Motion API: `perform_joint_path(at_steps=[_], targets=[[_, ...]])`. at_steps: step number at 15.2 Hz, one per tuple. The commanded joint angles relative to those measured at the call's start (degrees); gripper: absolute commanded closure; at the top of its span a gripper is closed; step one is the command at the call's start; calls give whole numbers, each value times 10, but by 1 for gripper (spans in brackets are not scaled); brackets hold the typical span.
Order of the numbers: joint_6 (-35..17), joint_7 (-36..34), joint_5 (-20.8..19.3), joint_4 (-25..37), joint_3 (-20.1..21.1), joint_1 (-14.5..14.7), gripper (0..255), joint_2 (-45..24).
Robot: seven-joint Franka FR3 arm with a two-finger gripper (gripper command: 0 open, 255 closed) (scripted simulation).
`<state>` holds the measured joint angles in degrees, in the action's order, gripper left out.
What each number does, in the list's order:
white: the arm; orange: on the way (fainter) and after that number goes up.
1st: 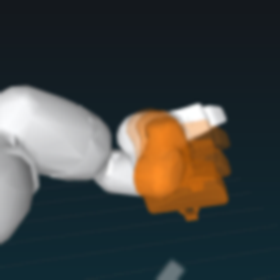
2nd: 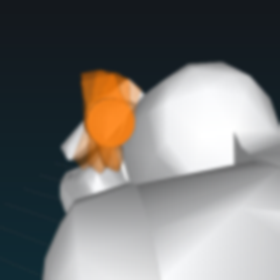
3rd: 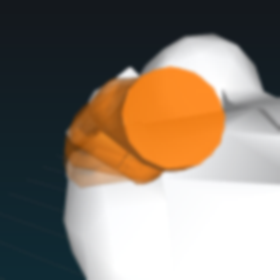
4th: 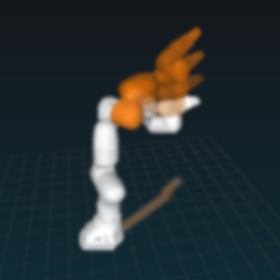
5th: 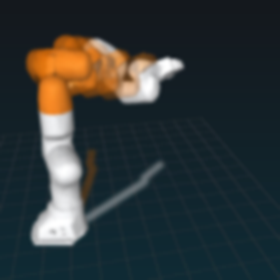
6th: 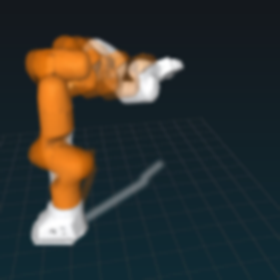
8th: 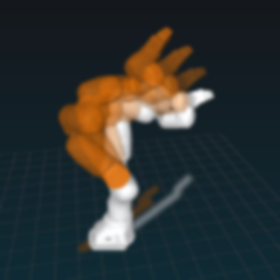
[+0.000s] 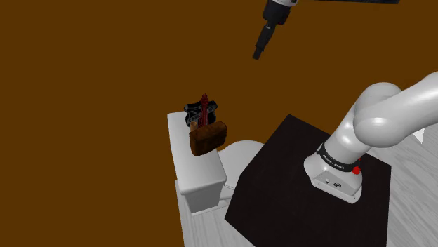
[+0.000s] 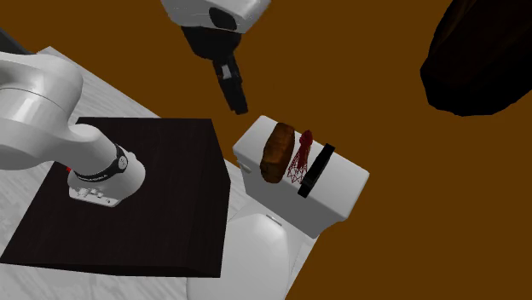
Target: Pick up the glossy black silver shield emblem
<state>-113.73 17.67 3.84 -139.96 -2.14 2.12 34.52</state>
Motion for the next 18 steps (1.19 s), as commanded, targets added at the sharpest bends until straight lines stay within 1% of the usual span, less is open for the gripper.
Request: perform_joint_path(at_steps=[1,5,9,14,18], targets=[[-40,37,-1,-9,-13,6,0,-32],[-113,106,4,-15,-34,19,0,-104],[-181,179,18,-5,-53,35,0,-187],[-252,278,53,27,-69,51,0,-300],[-295,360,92,68,-68,56,0,-393]])
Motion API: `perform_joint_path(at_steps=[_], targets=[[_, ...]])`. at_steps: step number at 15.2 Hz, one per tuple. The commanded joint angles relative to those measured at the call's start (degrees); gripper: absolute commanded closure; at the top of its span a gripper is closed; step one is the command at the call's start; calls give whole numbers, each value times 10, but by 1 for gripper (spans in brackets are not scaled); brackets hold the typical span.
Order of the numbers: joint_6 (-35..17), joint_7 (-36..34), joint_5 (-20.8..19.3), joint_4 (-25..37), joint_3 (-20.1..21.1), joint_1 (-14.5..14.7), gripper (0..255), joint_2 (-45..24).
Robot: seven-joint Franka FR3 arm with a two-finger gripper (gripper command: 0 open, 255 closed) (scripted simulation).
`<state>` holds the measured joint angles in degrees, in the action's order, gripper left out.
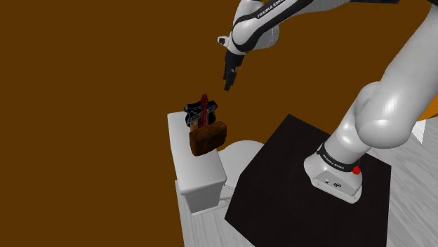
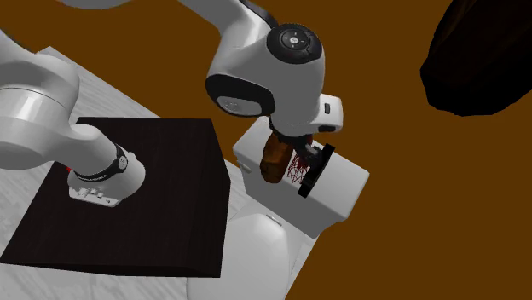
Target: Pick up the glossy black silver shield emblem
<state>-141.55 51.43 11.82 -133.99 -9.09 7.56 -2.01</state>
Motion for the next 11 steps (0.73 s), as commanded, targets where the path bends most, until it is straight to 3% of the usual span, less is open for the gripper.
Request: perform_joint_path(at_steps=[1,6,11], targets=[[-26,43,22,20,4,1,0,-51],[-61,132,57,91,28,-11,0,-166],[-79,192,67,167,53,-26,0,-266]])
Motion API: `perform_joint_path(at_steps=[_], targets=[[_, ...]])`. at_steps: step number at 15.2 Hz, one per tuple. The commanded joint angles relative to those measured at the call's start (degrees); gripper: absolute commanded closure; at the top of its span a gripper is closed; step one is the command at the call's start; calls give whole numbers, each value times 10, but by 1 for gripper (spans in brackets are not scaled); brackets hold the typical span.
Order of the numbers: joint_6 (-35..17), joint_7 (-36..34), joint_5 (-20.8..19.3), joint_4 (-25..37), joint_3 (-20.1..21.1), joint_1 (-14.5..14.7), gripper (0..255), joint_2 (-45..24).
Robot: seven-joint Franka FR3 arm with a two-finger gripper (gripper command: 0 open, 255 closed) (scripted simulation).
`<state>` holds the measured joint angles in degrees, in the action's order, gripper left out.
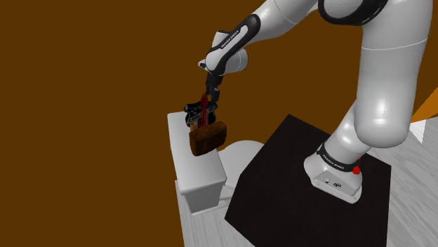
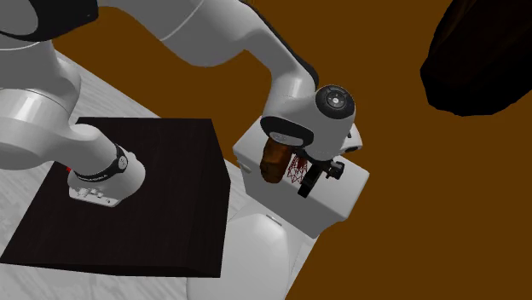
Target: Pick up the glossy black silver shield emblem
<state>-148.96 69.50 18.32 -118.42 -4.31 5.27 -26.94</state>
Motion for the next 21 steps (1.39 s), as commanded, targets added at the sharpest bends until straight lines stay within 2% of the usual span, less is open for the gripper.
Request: perform_joint_path(at_steps=[1,9,10,21], targets=[[-11,14,4,12,7,-4,0,-23],[-45,28,17,22,18,-12,0,-67],[-45,27,17,20,18,-12,255,-66],[-35,24,13,18,14,-10,255,-54]])
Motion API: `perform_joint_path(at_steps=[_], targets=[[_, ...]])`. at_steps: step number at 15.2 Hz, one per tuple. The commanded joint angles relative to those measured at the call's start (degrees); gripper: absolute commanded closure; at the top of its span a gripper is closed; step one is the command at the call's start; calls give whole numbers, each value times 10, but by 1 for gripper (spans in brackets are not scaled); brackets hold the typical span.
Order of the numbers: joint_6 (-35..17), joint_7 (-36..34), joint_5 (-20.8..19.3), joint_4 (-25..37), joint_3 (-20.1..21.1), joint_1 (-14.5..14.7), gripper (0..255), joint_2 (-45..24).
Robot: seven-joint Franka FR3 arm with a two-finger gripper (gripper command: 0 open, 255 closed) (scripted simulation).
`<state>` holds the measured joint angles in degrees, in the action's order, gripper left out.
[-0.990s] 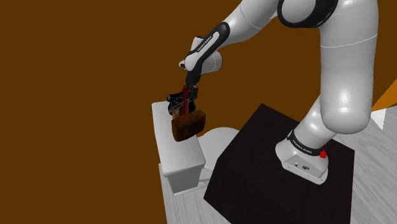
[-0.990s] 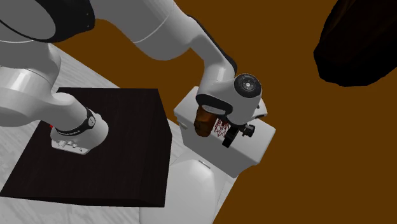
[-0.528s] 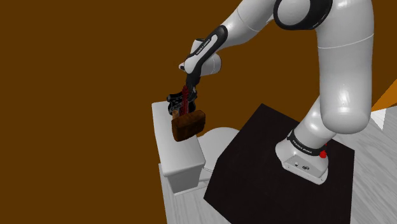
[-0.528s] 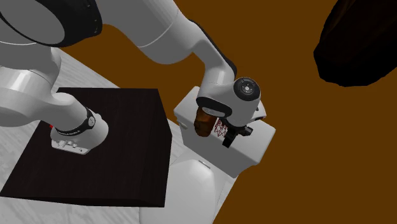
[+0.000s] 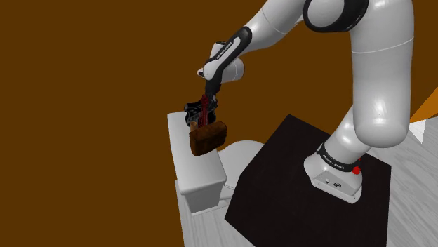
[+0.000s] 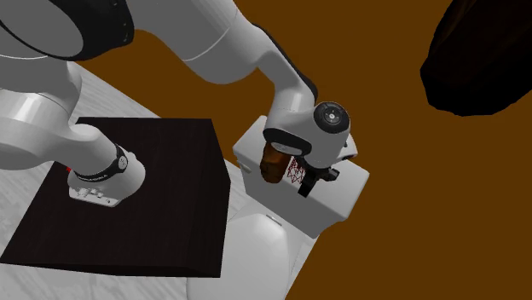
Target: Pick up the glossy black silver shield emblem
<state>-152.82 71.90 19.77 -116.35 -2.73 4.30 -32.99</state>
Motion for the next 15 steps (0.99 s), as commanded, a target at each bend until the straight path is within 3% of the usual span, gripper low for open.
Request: perform_joint_path(at_steps=[1,15], targets=[[9,-3,-3,-4,-3,1,255,14],[75,-30,-29,-14,-22,14,255,90]])
